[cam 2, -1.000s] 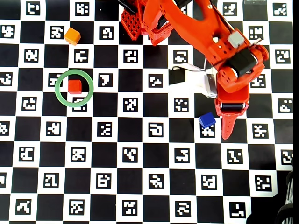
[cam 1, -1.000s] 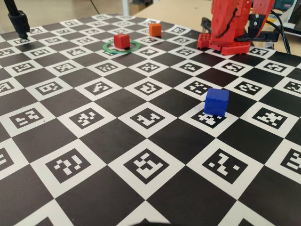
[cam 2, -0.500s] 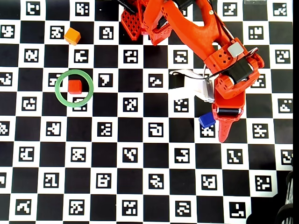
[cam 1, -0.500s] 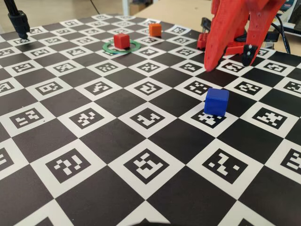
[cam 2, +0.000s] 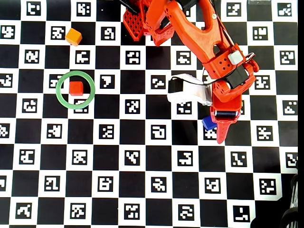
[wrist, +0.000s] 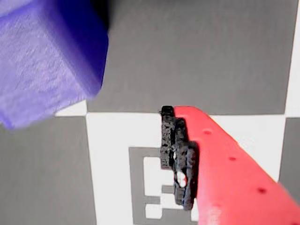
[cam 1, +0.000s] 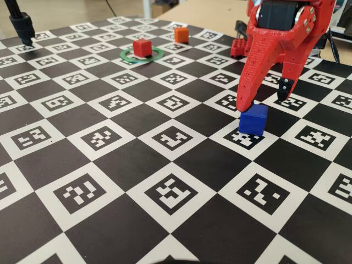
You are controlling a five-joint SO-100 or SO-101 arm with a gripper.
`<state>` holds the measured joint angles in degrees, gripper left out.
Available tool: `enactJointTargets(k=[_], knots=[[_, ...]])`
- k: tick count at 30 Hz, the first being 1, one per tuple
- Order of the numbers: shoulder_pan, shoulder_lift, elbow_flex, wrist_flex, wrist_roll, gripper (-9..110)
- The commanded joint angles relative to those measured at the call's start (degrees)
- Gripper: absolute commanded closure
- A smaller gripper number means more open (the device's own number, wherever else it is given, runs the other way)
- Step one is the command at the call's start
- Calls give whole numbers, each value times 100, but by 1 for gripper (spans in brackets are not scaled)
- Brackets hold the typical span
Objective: Grab the red cube then put it in the green circle then put the blue cube on top and finally the orange cube on top
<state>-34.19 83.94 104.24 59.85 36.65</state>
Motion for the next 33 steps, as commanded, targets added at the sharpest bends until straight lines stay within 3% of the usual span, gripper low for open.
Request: enactJointTargets(k=[1,33], knots=[[53,35,-62,-105,-70,51],[404,-316,-246,-246,-431,51]])
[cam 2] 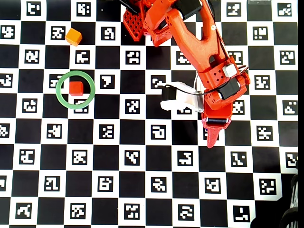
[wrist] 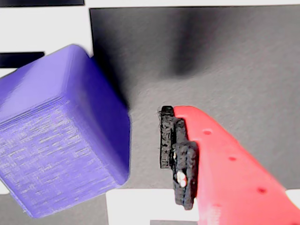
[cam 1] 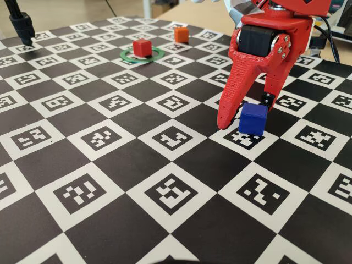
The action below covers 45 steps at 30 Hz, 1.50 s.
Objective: Grab the red cube then put it in the green circle then put the blue cube on top and finally the orange cube on top
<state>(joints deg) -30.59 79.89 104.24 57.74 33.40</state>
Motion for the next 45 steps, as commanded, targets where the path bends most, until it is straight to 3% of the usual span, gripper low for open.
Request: enactJointTargets(k=[1,45], knots=[[44,88,-246,-35,-149,51],[193,-26,-457,-70,-2312,53]])
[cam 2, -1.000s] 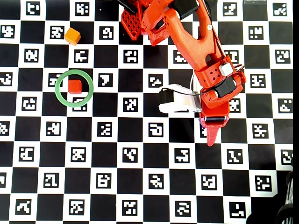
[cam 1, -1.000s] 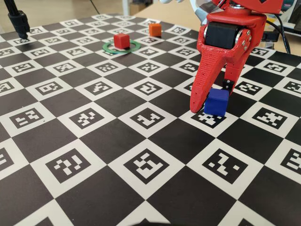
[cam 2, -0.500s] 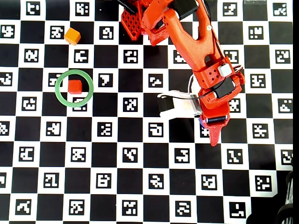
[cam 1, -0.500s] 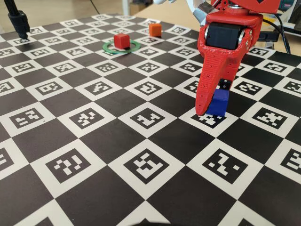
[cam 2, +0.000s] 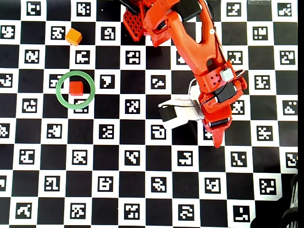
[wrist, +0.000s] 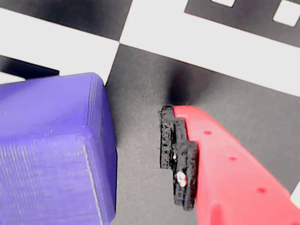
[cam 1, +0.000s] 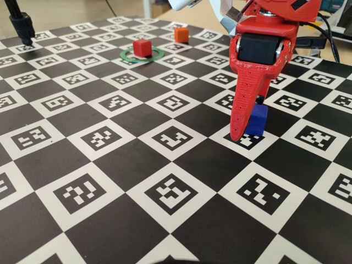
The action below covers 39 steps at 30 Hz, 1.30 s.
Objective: Grab the red cube then put it in the green circle then put the blue cube on top and finally the orange cube on top
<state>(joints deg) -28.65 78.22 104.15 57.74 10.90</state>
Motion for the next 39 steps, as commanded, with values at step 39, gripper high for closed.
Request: enactJointTargets(k=[39], knots=[[-62,193,-554,-97,-185,95]])
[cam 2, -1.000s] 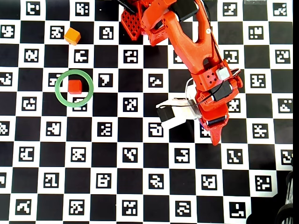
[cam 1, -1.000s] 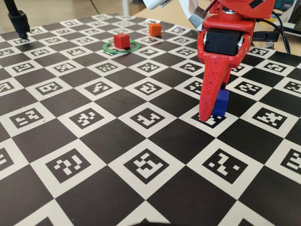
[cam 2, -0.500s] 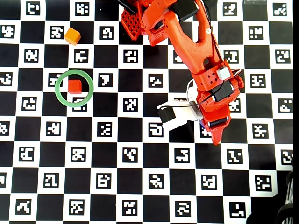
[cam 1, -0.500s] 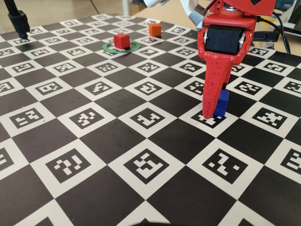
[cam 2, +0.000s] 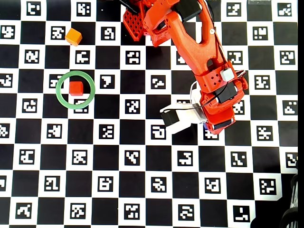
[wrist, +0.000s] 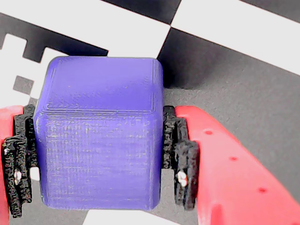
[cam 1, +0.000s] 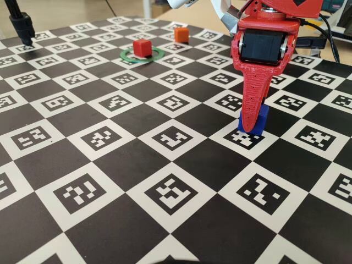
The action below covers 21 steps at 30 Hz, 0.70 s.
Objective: Grab the red cube then put it in the green circle then put the blue cube on top and finally the orange cube on top
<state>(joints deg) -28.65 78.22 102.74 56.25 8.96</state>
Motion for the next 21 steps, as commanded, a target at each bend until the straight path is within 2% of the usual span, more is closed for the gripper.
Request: enactJointTargets(k=[1,12,21], knots=[[-70,220,-439,132,9,95],[220,835,-1283,1459,-9,95],[1477,1274,-1916,2268,-765,97]])
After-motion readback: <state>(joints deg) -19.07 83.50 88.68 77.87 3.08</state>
